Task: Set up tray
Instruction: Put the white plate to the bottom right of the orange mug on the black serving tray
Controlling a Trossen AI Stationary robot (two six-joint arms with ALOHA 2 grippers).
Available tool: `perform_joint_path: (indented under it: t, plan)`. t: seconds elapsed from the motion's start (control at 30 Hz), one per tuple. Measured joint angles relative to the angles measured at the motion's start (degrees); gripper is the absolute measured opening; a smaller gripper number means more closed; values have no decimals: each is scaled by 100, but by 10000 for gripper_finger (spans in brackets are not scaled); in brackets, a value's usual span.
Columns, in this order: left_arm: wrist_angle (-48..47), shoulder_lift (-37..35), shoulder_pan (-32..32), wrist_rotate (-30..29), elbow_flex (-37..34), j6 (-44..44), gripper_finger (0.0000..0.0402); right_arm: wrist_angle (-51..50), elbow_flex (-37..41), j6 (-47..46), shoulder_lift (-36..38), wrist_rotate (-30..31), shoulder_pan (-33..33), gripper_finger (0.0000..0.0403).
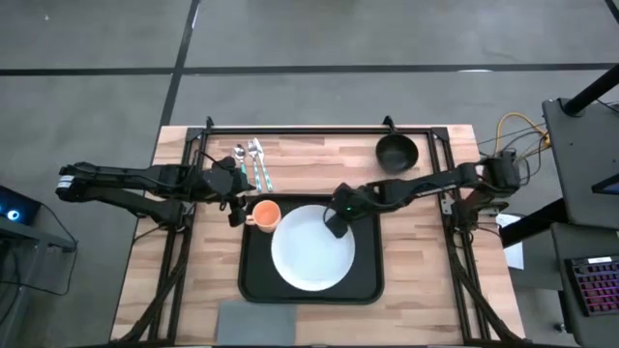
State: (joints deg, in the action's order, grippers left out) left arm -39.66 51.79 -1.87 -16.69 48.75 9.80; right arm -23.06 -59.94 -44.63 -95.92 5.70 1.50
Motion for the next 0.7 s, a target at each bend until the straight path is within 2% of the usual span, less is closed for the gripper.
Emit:
perform_joint_path:
  t: [0.23,0.7]
  plan:
    - [-44,0,0,2,0,26,102,-1,-437,392,-382,8,-4,8]
    - [-55,0,-7,20,0,134,102,-97,-220,455,-358,179,-135,9]
